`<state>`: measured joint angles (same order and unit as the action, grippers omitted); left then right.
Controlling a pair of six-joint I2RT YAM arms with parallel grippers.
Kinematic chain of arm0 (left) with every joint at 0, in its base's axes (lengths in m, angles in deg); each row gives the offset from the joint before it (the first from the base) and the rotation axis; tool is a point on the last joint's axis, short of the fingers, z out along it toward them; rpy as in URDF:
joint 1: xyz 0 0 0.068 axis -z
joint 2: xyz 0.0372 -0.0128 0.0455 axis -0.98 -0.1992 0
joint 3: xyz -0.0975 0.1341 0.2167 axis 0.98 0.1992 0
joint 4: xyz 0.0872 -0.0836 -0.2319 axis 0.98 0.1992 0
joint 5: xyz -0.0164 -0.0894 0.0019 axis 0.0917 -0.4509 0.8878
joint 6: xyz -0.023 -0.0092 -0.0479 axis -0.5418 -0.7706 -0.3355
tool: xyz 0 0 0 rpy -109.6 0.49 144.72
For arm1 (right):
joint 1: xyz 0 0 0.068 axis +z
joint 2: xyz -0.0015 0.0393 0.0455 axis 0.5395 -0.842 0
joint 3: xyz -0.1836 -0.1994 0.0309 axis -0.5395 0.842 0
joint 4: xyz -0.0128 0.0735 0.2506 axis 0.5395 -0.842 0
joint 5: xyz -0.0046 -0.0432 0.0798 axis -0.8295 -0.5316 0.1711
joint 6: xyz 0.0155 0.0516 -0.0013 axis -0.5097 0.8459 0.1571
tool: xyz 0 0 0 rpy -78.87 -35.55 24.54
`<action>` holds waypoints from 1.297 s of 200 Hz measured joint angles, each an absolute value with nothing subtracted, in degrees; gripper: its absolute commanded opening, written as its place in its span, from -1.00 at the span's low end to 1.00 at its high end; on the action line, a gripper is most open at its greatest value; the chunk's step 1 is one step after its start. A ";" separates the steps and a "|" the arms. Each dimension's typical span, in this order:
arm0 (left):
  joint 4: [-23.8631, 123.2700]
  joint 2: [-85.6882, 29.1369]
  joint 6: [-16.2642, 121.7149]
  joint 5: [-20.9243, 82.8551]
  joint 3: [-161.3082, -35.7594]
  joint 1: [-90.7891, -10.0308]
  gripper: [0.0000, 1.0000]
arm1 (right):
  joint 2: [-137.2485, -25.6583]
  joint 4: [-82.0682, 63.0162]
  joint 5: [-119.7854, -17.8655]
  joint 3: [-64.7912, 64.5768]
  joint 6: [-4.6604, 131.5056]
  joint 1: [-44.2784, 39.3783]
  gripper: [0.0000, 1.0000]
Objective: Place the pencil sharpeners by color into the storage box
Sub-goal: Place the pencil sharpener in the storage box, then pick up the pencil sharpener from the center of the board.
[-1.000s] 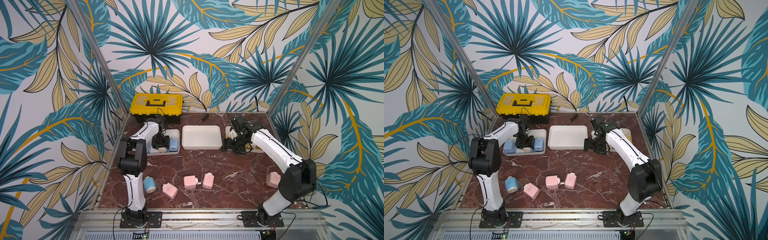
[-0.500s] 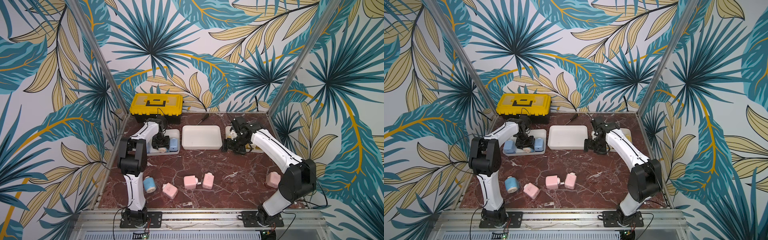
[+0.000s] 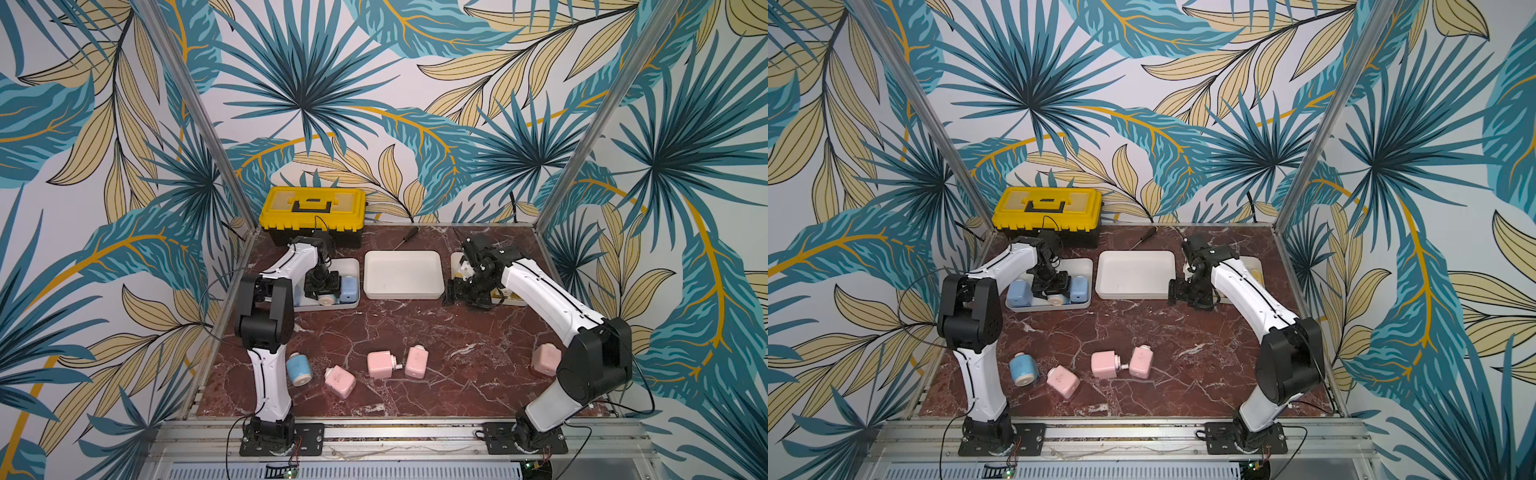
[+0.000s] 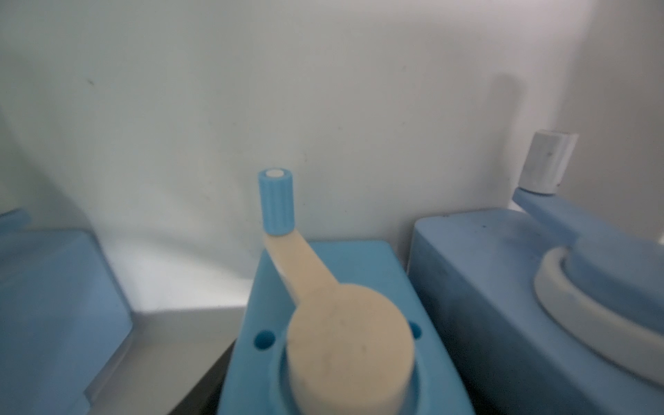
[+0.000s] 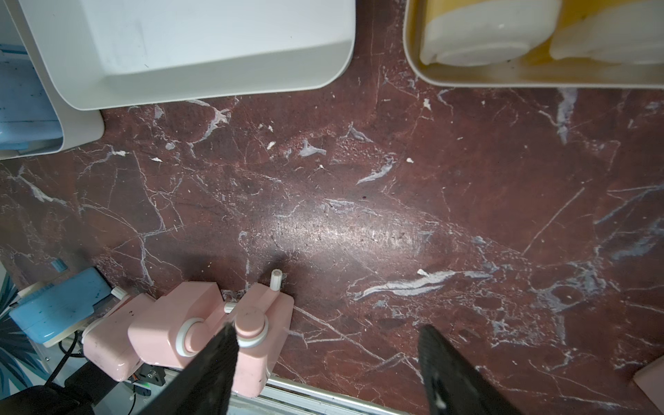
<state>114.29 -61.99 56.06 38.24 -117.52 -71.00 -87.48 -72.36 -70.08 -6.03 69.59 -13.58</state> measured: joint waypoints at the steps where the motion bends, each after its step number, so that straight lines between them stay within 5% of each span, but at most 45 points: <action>1: 114.29 -61.99 56.06 38.24 -117.52 -71.00 0.39 | -87.48 -72.36 -70.08 -6.03 69.59 -13.58 0.61; 160: 114.31 -55.69 54.70 41.09 -119.14 -72.07 0.39 | -87.48 -71.77 -69.82 -5.90 69.63 -13.58 0.61; 214: 113.98 -41.71 51.20 44.67 -116.69 -72.88 0.45 | -86.17 -70.55 -69.10 -5.24 69.61 -13.58 0.62; 259: 114.37 -25.18 44.97 43.31 -102.57 -72.62 0.45 | -85.69 -69.63 -67.85 -4.15 69.57 -13.58 0.62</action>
<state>114.37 -25.18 44.97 43.31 -102.57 -72.62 -85.69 -69.63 -67.85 -4.15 69.57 -13.58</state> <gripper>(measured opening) 0.724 0.809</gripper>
